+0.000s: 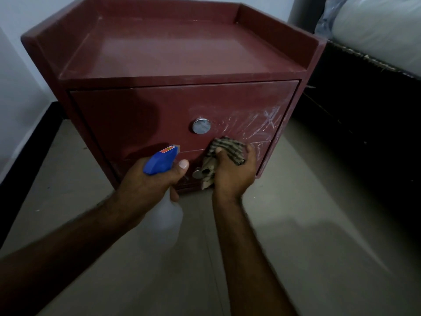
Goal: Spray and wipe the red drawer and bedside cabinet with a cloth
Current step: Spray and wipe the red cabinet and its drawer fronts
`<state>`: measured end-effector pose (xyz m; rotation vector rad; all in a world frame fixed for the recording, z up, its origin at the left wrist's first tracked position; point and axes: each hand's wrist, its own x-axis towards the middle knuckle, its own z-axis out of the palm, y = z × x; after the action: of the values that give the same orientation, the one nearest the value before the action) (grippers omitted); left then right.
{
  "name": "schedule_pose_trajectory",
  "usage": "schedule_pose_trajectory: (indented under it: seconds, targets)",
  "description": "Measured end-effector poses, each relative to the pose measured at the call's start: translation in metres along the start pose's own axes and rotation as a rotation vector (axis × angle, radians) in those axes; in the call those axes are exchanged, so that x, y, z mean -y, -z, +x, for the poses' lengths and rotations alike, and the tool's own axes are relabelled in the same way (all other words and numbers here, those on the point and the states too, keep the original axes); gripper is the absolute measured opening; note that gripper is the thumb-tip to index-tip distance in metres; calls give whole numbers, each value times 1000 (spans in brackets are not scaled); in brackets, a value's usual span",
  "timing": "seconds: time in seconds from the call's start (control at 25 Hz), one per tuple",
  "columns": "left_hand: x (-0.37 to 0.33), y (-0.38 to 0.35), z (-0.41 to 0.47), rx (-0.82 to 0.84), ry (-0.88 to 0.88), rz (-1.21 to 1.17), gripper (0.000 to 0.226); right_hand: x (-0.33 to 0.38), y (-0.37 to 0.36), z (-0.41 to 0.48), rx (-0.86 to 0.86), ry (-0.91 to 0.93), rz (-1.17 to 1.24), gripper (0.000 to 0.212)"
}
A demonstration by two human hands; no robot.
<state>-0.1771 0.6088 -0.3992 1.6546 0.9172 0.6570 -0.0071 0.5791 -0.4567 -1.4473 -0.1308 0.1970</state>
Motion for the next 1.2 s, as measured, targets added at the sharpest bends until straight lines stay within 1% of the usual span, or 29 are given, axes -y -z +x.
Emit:
schedule_pose_trajectory:
  seconds: [0.08,0.28,0.32,0.4,0.48,0.56,0.68,0.76,0.84,0.92,0.96,1.04,1.2]
  targets:
    - [-2,2,-1,-4,12,7,52,1,2,11,-61,-120,55,66]
    - [-1,4,-2,-10,20,-2,57,1,-5,9,10,-163,145,72]
    - [-1,3,-2,-10,17,-11,54,0,-3,11,-8,-199,174,69]
    - [0,2,-3,-7,4,-15,51,-1,1,17,-73,-307,254,54]
    - [3,2,-2,-6,-11,-16,58,1,2,18,-89,-374,316,42]
    - [4,2,-1,0,-7,-5,60,4,0,17,-69,-390,386,45]
    - [4,-1,0,23,5,4,54,7,2,19,-34,-385,480,58]
    - [4,-4,2,37,-13,0,51,7,5,22,-48,-412,490,59]
    - [2,-7,4,52,-44,-9,62,7,5,25,-54,-426,485,54]
    - [-2,-11,6,63,-59,-12,72,9,3,26,-36,-390,518,55]
    - [-4,-13,6,70,-65,-15,68,10,3,27,-26,-361,532,58]
    - [-7,-15,7,82,-72,-13,50,10,7,31,-24,-333,523,60]
    - [-8,-21,8,79,-76,0,35,10,12,38,-63,-411,468,41]
